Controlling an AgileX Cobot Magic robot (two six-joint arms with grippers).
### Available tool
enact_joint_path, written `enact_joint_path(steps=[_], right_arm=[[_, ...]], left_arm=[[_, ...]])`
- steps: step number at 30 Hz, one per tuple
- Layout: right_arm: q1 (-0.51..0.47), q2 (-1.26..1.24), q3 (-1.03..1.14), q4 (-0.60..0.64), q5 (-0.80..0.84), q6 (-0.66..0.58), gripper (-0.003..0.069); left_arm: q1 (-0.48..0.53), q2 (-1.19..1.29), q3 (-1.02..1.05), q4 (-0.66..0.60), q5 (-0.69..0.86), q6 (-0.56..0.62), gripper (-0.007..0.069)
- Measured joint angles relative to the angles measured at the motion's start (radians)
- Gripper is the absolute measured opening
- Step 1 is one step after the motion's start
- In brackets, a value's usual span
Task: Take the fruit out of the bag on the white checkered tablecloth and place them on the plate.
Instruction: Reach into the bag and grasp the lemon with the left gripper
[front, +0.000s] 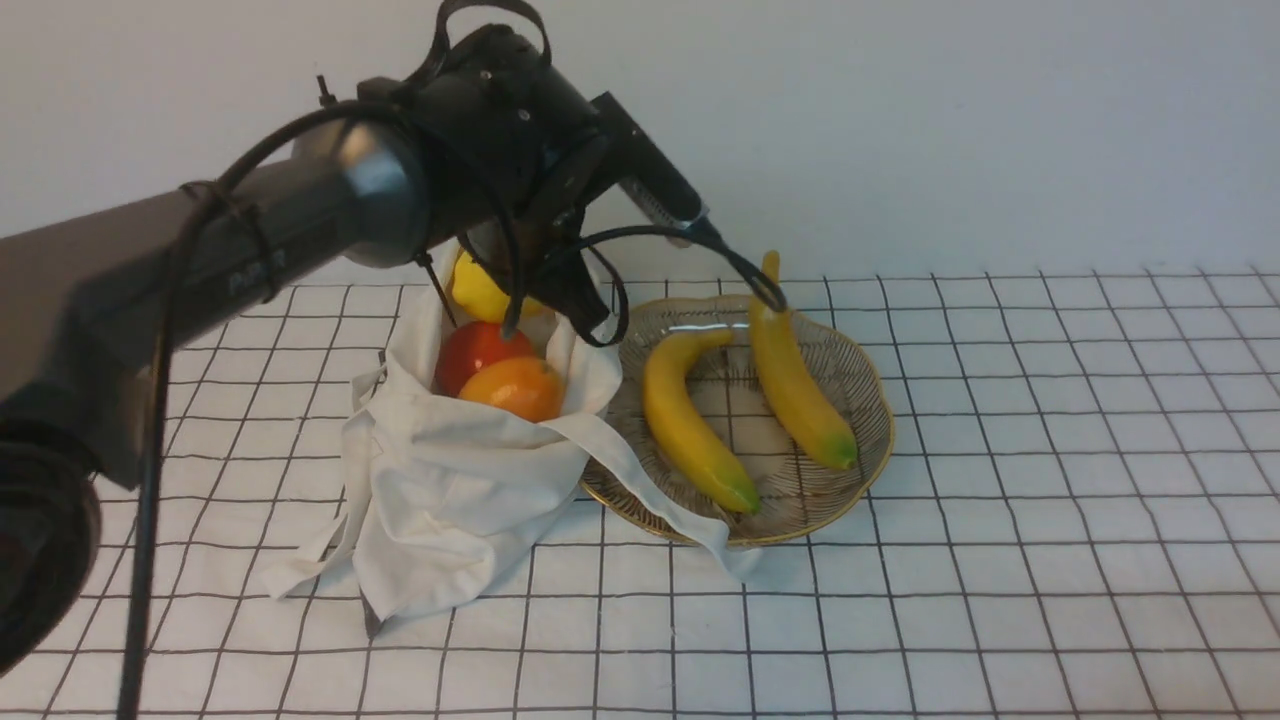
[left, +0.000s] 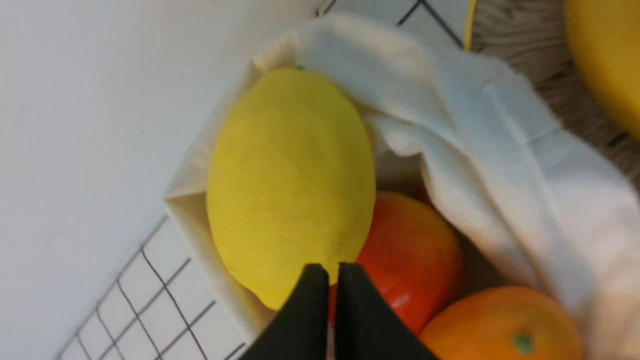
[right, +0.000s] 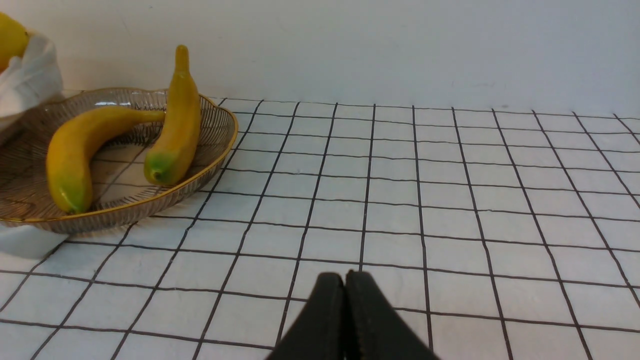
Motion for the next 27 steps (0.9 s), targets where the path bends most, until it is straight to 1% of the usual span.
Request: enact_joint_path(steps=[3, 6, 8, 10, 12, 13, 15, 16, 17, 19, 20, 21, 22, 23, 25, 27], right_arm=[[0.0, 0.0, 0.0, 0.0, 0.0, 0.0, -0.0014], [0.0, 0.0, 0.0, 0.0, 0.0, 0.0, -0.0014], [0.0, 0.0, 0.0, 0.0, 0.0, 0.0, -0.0014], [0.0, 0.0, 0.0, 0.0, 0.0, 0.0, -0.0014], [0.0, 0.0, 0.0, 0.0, 0.0, 0.0, -0.0014], [0.0, 0.0, 0.0, 0.0, 0.0, 0.0, -0.0014], [0.0, 0.0, 0.0, 0.0, 0.0, 0.0, -0.0014], [0.0, 0.0, 0.0, 0.0, 0.0, 0.0, -0.0014], [0.0, 0.0, 0.0, 0.0, 0.0, 0.0, -0.0014], [0.0, 0.0, 0.0, 0.0, 0.0, 0.0, -0.0014], [0.0, 0.0, 0.0, 0.0, 0.0, 0.0, -0.0014], [0.0, 0.0, 0.0, 0.0, 0.0, 0.0, -0.0014], [0.0, 0.0, 0.0, 0.0, 0.0, 0.0, -0.0014], [0.0, 0.0, 0.0, 0.0, 0.0, 0.0, -0.0014], [0.0, 0.0, 0.0, 0.0, 0.0, 0.0, -0.0014], [0.0, 0.0, 0.0, 0.0, 0.0, 0.0, -0.0014]], left_arm=[[-0.028, -0.065, -0.023, 0.01, -0.006, -0.002, -0.0005], [-0.025, -0.089, -0.034, 0.025, -0.011, -0.022, -0.0005], [-0.018, -0.086, -0.035, 0.029, -0.017, -0.056, -0.0003], [-0.011, -0.077, -0.035, 0.029, -0.02, -0.101, 0.0016], [-0.006, -0.067, -0.035, 0.029, -0.028, -0.153, 0.0055], [-0.001, -0.062, -0.035, 0.029, -0.03, -0.177, 0.0078], [0.013, -0.044, -0.035, 0.027, -0.034, -0.231, 0.0151], [0.029, -0.029, -0.035, 0.023, -0.035, -0.286, 0.0223], [0.039, -0.02, -0.035, 0.018, -0.036, -0.309, 0.0262], [0.049, -0.01, -0.035, 0.01, -0.039, -0.335, 0.0311], [0.065, 0.007, -0.034, -0.004, -0.053, -0.363, 0.0389], [0.066, 0.011, -0.034, -0.006, -0.055, -0.368, 0.0408], [0.071, 0.022, -0.034, -0.013, -0.067, -0.38, 0.047], [0.072, 0.031, -0.034, -0.016, -0.083, -0.387, 0.0517], [0.072, 0.044, -0.034, -0.024, -0.109, -0.401, 0.0576], [0.072, 0.056, -0.034, -0.034, -0.129, -0.417, 0.0603]])
